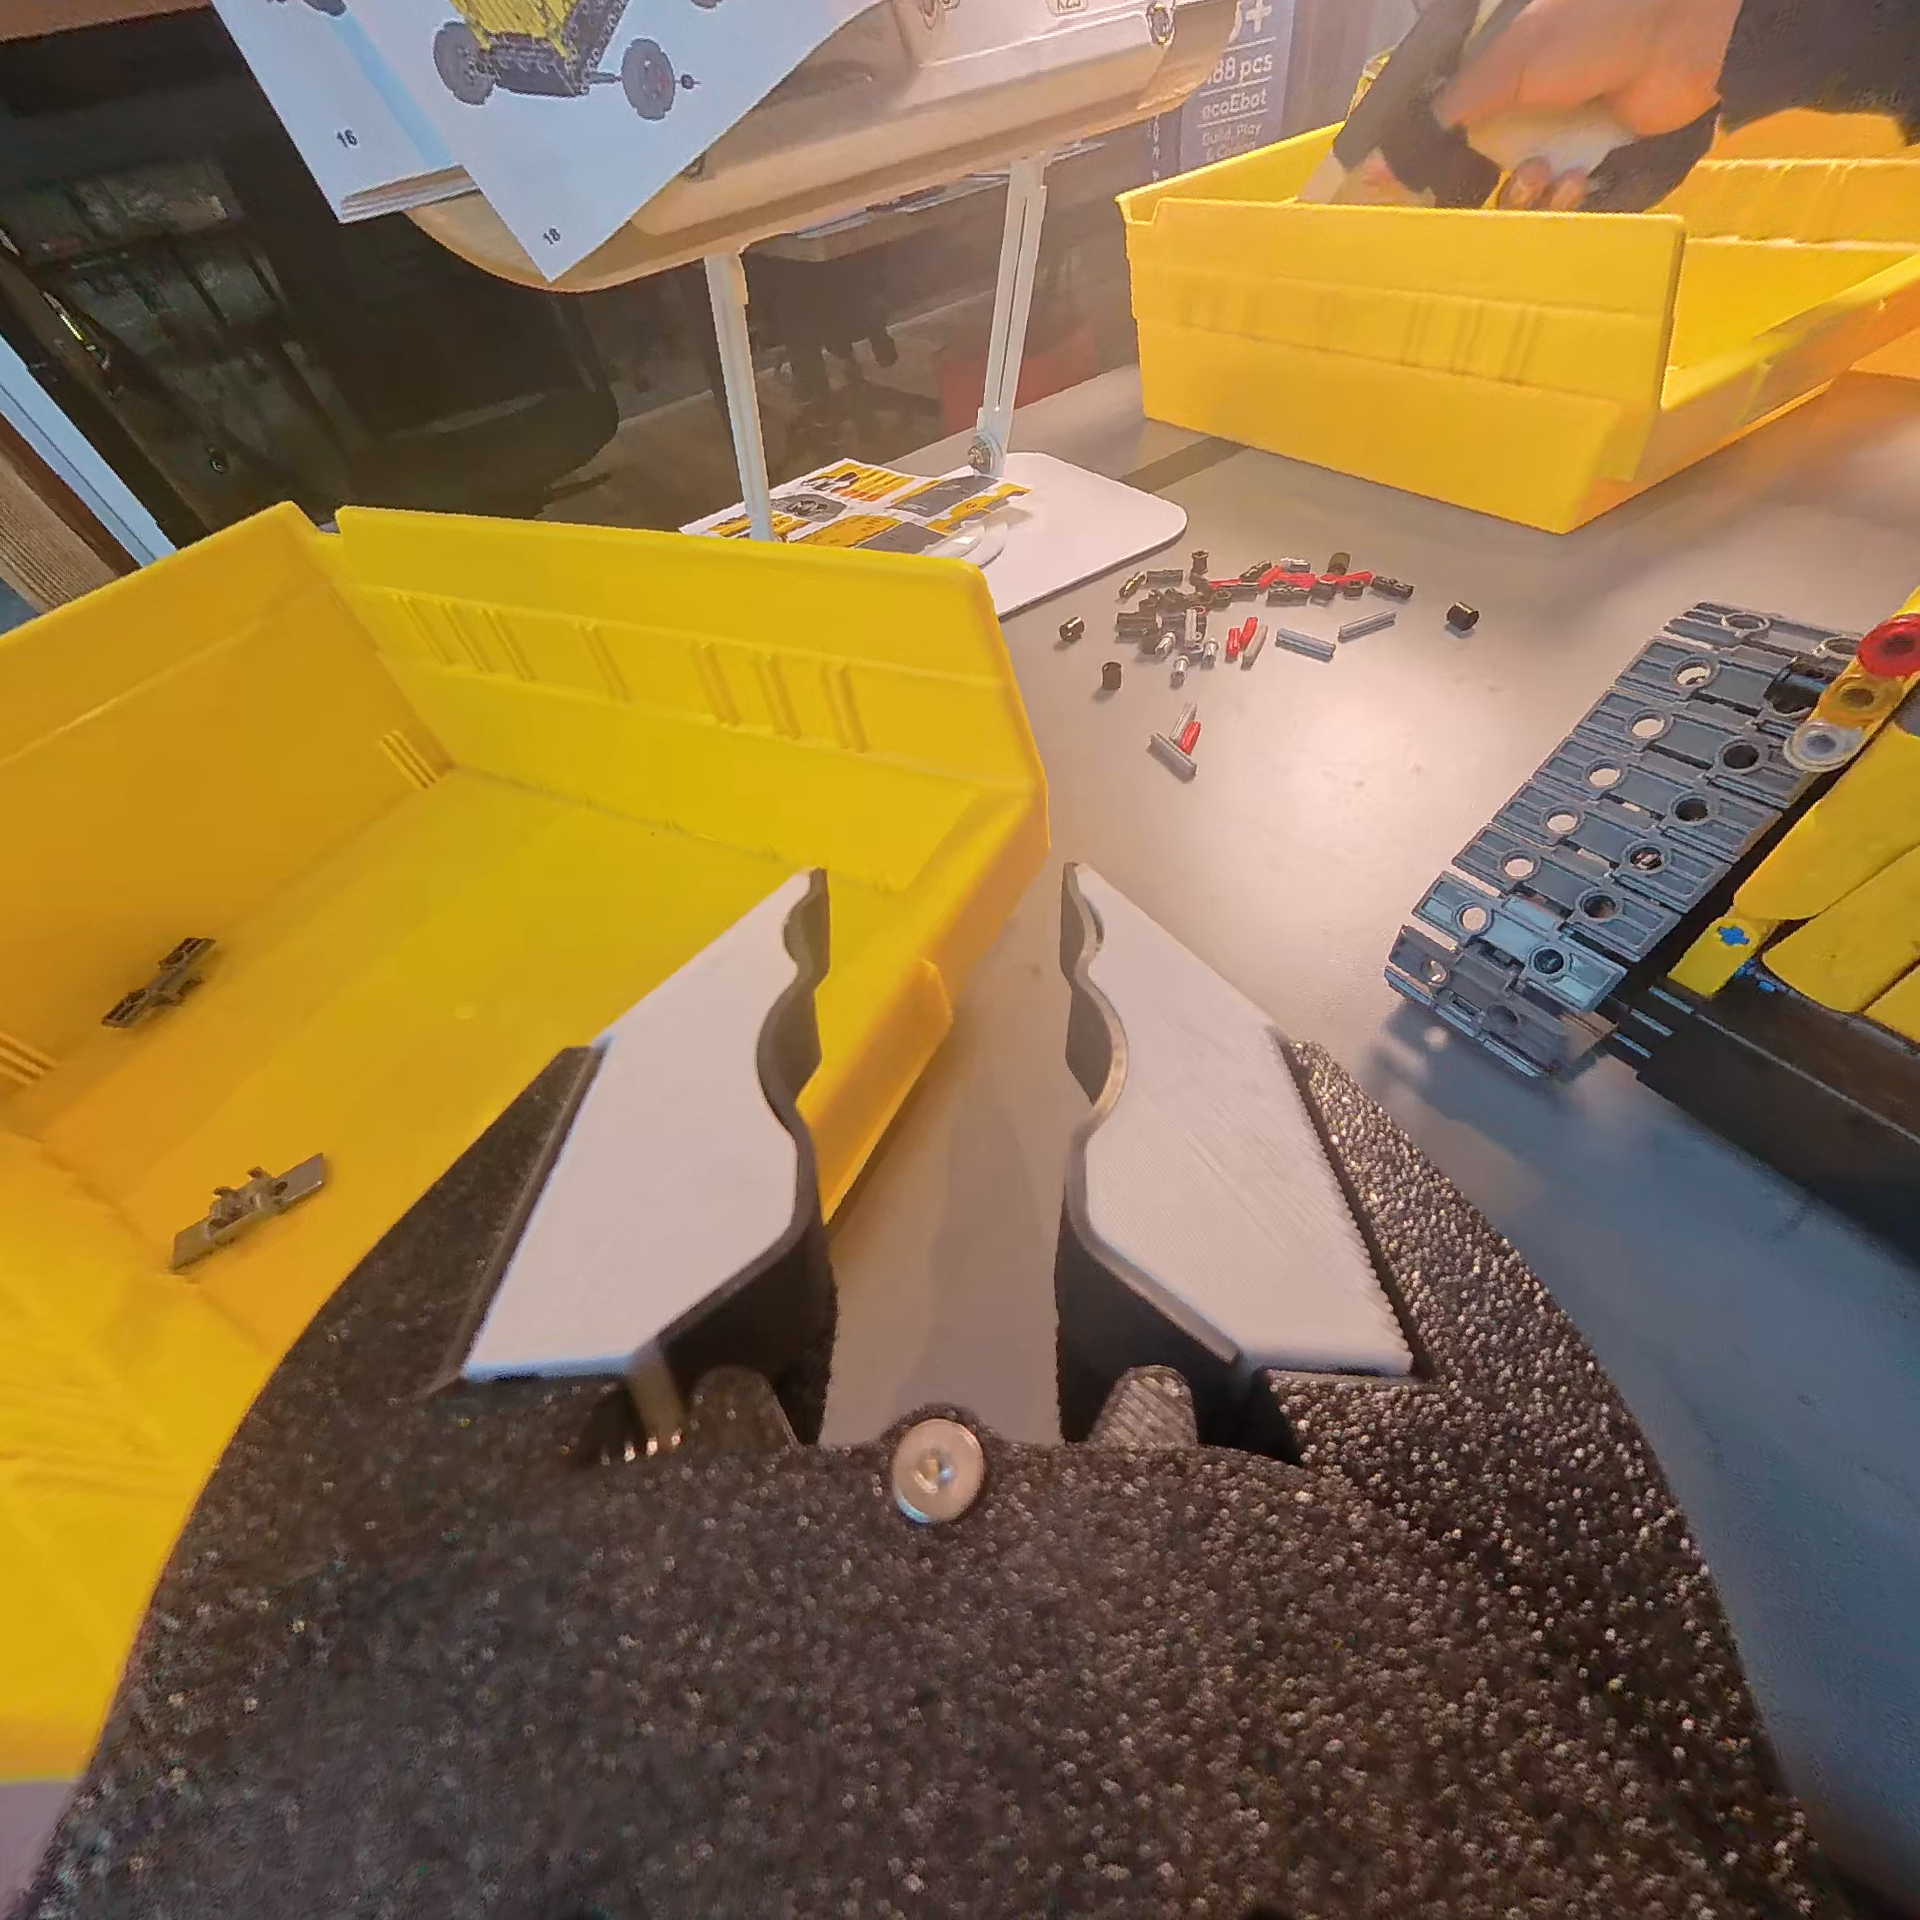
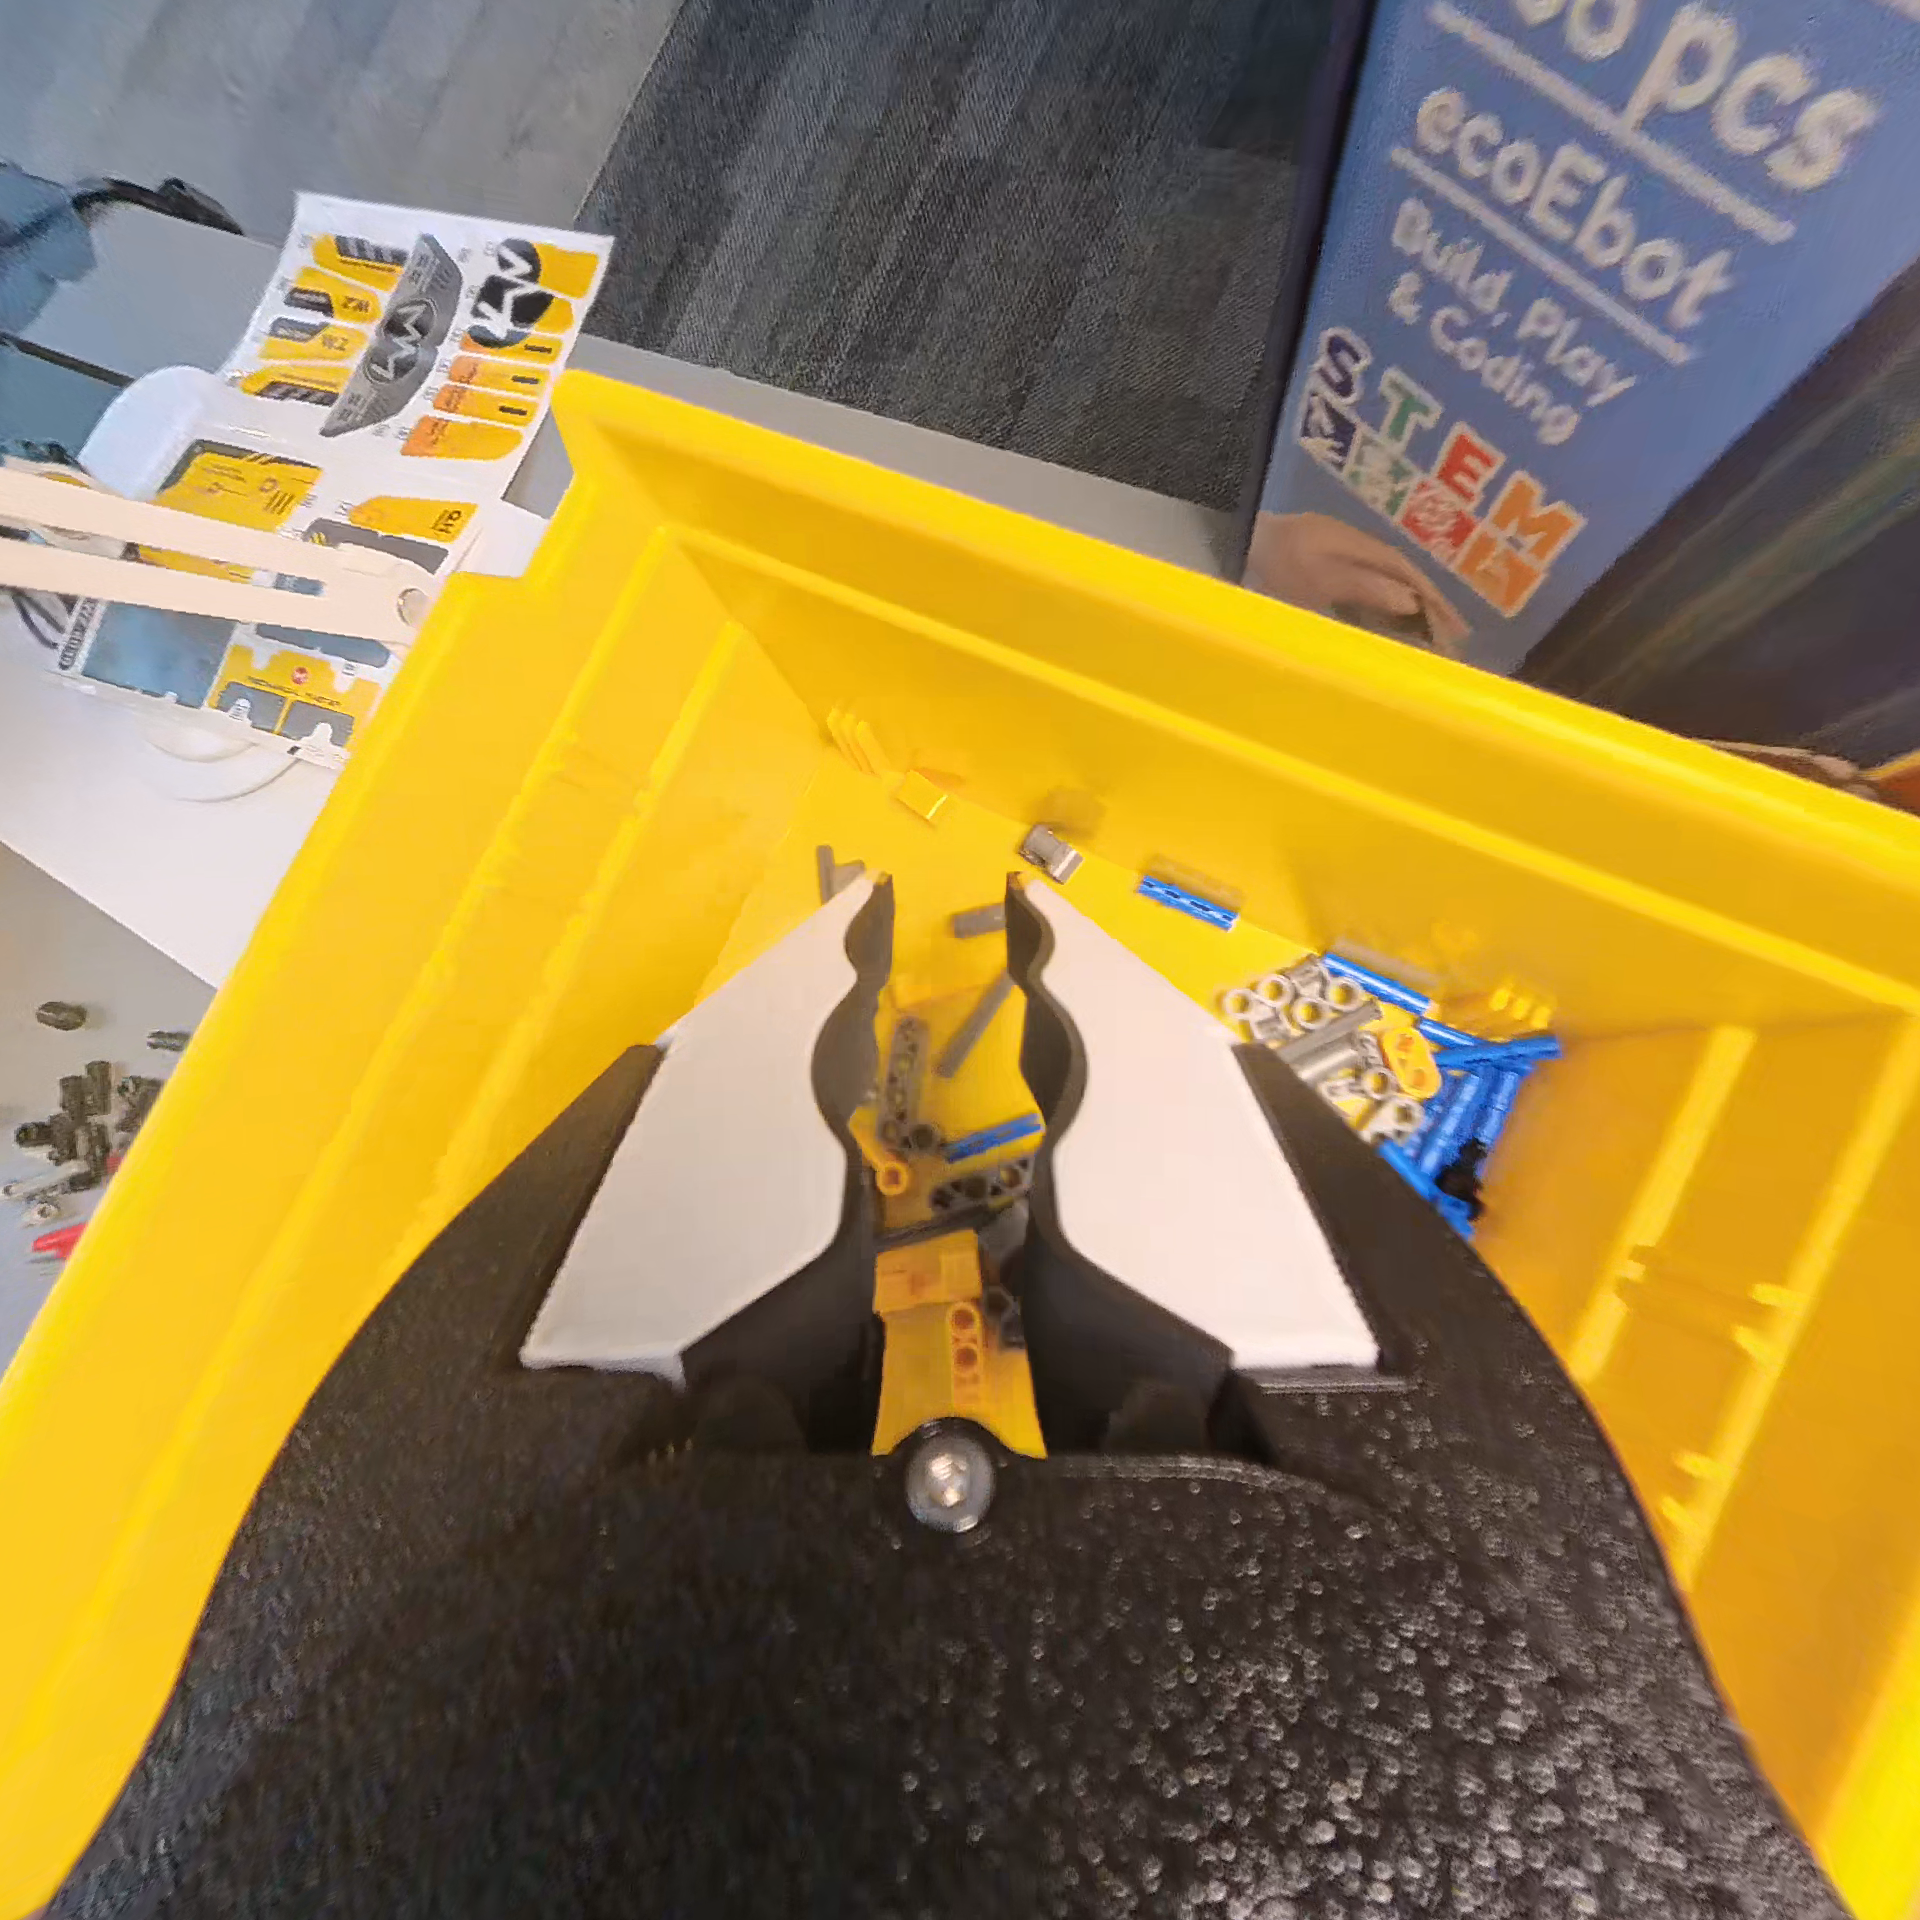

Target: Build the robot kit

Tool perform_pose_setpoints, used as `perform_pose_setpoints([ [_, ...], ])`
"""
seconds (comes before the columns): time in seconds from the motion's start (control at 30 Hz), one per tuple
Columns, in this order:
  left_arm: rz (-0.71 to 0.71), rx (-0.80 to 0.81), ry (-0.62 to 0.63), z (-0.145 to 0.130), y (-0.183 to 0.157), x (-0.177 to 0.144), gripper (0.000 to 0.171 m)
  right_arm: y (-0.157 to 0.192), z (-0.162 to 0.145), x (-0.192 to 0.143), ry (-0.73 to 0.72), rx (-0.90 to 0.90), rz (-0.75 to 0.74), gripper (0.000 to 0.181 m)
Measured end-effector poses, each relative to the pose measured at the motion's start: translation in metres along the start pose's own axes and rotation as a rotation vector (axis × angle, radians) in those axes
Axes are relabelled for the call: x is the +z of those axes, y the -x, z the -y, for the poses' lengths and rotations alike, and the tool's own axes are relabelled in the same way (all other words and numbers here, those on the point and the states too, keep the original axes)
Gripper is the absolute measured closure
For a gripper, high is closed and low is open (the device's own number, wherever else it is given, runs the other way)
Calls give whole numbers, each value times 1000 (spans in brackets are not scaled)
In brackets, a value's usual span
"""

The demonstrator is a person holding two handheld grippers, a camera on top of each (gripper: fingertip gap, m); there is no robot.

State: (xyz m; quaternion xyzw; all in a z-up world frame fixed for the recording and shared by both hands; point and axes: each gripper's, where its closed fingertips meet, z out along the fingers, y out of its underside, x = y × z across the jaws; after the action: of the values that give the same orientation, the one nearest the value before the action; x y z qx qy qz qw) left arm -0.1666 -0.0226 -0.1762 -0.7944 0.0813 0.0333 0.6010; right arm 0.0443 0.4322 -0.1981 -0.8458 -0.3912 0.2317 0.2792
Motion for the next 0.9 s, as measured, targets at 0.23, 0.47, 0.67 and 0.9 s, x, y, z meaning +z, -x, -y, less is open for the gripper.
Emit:
perform_pose_setpoints([
  [0.23, 0, 4, 6, -1, 0, 1, 128, -18, -30, -26, 113, -129, -82, 163],
  [0.47, 12, 13, 9, -1, 2, 2, 128, -10, -62, -6, 219, -255, -156, 173],
  [0.67, 11, 8, 13, -2, 3, 2, 128, 28, -68, -9, 217, -264, 27, 163],
  [0.9, 0, 16, 18, -3, 0, 2, 128, -20, -18, -65, 54, -233, -146, 159],
])
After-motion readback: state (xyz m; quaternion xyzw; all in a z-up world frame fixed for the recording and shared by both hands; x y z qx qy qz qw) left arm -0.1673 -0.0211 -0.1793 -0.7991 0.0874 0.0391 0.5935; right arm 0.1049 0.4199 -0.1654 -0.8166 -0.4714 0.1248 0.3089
